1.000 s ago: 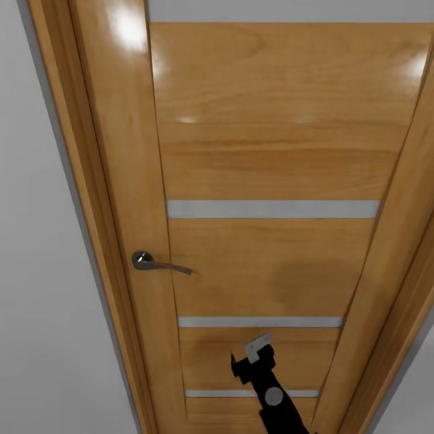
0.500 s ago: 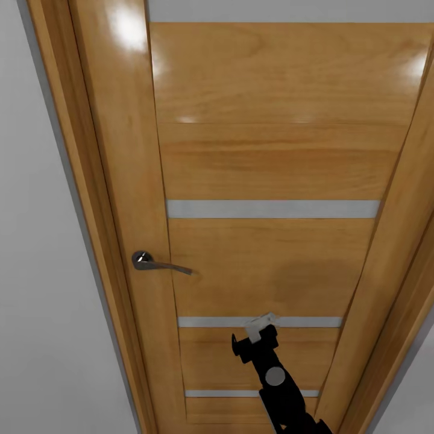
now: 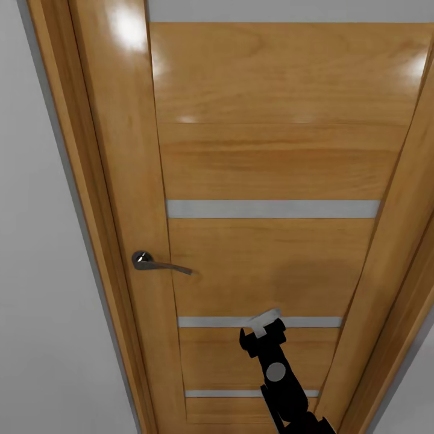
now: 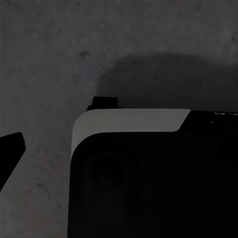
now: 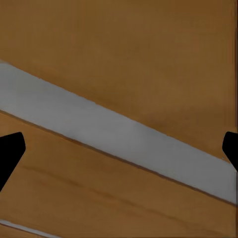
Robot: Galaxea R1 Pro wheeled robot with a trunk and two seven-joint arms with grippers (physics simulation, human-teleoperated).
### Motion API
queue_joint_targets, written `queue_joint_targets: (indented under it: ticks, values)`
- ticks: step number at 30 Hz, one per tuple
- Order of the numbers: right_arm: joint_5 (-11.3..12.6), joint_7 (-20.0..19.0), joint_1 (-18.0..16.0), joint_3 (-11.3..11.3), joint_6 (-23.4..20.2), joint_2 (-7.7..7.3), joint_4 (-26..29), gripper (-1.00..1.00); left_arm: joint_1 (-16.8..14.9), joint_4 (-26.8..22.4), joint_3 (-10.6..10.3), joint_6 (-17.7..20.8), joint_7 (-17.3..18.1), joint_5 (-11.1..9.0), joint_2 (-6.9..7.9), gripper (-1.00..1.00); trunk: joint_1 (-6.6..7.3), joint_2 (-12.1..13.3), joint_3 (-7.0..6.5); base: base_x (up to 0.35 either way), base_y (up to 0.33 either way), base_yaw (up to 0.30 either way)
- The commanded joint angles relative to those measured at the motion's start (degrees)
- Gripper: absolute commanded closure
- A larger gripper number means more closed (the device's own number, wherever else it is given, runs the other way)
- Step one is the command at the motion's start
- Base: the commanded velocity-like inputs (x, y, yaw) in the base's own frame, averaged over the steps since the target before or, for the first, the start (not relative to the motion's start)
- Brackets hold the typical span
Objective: Move the two storage containers from the living room to the garage. In the garage, place one container on the floor and stack the other container on top of it (either order is fine).
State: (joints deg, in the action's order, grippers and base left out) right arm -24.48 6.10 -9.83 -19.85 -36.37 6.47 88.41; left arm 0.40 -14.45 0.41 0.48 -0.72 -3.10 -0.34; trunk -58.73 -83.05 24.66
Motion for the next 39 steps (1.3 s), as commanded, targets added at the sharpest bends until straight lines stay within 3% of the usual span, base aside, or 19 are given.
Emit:
queue_joint_targets:
  ticks: [1,19,27,39]
  values:
    - [-0.1,0.3,-0.1,0.2,-0.4,-0.06,0.0,-1.00,0.0,-0.1,0.0,0.1,-0.1,-0.3,-0.01,-1.00,0.00,0.0,0.05,0.000,0.000,0.000]
    - [0.4,0.3,-4.8,4.2,-0.3,-0.22,-1.1,-1.00,0.0,-0.1,0.0,0.1,-0.1,-0.3,-0.08,-1.00,0.00,0.0,0.05,0.000,0.000,0.000]
    - [0.6,0.2,-10.4,5.1,0.4,-0.23,-8.5,-1.00,0.0,-0.1,0.0,0.1,-0.1,-0.3,-0.10,-1.00,0.00,0.0,0.05,0.000,0.000,0.000]
    - [0.6,0.6,-14.5,6.2,0.5,-0.28,-14.1,-1.00,0.0,-0.1,0.0,0.1,-0.1,-0.3,-0.10,-1.00,0.00,0.0,0.05,0.000,0.000,0.000]
